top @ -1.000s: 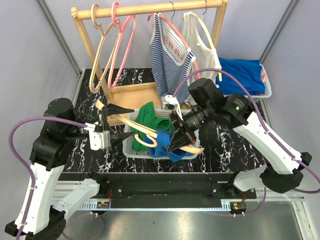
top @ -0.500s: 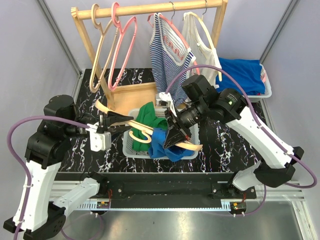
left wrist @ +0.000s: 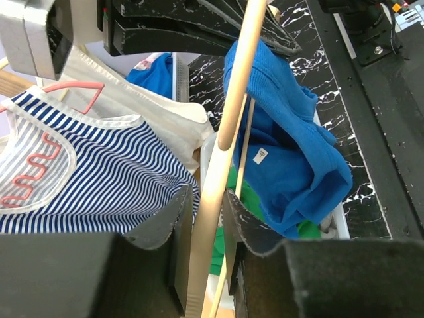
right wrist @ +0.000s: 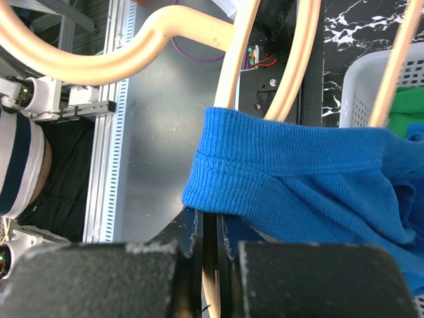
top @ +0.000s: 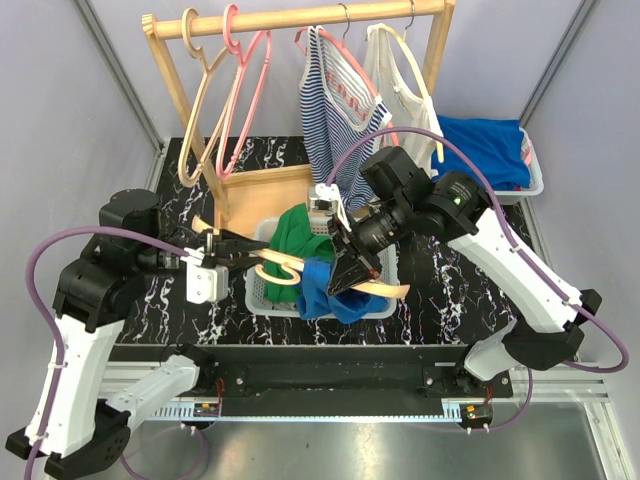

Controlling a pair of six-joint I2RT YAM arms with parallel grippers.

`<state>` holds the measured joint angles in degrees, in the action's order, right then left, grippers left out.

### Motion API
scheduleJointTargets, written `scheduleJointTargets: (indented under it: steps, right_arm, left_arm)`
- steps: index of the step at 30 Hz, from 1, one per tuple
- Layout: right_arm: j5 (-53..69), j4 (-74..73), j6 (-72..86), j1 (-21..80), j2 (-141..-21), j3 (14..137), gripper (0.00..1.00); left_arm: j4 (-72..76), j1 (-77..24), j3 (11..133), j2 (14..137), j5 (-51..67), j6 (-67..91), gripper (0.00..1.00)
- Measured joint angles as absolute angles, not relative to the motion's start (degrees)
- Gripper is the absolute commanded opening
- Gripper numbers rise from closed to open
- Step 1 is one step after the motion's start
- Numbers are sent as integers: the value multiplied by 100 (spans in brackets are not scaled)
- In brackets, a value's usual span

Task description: Remove the tank top from the hanger

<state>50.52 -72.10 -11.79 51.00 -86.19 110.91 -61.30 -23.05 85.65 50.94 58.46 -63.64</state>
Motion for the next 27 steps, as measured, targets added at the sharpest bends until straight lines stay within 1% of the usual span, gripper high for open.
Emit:
scheduleJointTargets:
  steps: [1,3,4,7,10,11,15,16,17,18,19,20,23,24,25,27]
  right_arm:
    - [5035,-7234,-1194,5100,-8619,11126,0]
    - [5009,-7303,-1227,5100,-8621,11229,0]
    - [5017,-7314,-1249,5103,-8630,11301,0]
    - [5074,-7338,-1295,5103,-8676,11507,0]
    - [5168,-7347,-1321,5107,-8726,11548,0]
    - [5172,-7358,-1319,5105,-8744,11548,0]
    - [5172,-7360,-1319,5107,-8753,11511,0]
    - [5172,-7358,-1319,5105,-8753,11509,4]
    - [5168,-7356,-1319,5105,-8753,11504,13]
    - [5162,-7352,-1321,5105,-8753,11496,16]
    - [5157,-7334,-1321,5105,-8750,11469,19]
    - [5142,-7325,-1319,5107,-8750,11454,20]
    - [4849,-7161,-1323,5111,-8742,11347,18]
    - [4751,-7120,-1328,5111,-8733,11314,16]
    - [4606,-7050,-1367,5113,-8707,11257,12]
    - [4486,-6965,-1446,5135,-8659,11198,9]
  left_arm:
    - [-6136,-2316,8569,5105,5846,-6370,49]
    - [-6152,-2331,8576,5142,5843,-6351,53]
    - [-6167,-2340,8578,5159,5841,-6372,58]
    - [-6180,-2381,8584,5236,5839,-6425,59]
    - [-6193,-2410,8584,5317,5811,-6469,50]
    - [-6193,-2412,8584,5341,5793,-6475,40]
    - [-6184,-2423,8608,5400,5730,-6490,25]
    - [-6191,-2429,8628,5413,5721,-6488,24]
    - [-6195,-2429,8646,5415,5717,-6488,23]
    - [-6200,-2432,8663,5422,5714,-6486,19]
    - [-6206,-2438,8678,5424,5708,-6482,17]
    - [-6213,-2445,8696,5428,5684,-6449,14]
    - [-6248,-2458,8805,5461,5599,-6320,7]
    - [-6248,-2462,8825,5474,5566,-6283,5]
    - [-6257,-2464,8849,5483,5507,-6233,0]
    - [-6276,-2464,8851,5485,5448,-6160,0]
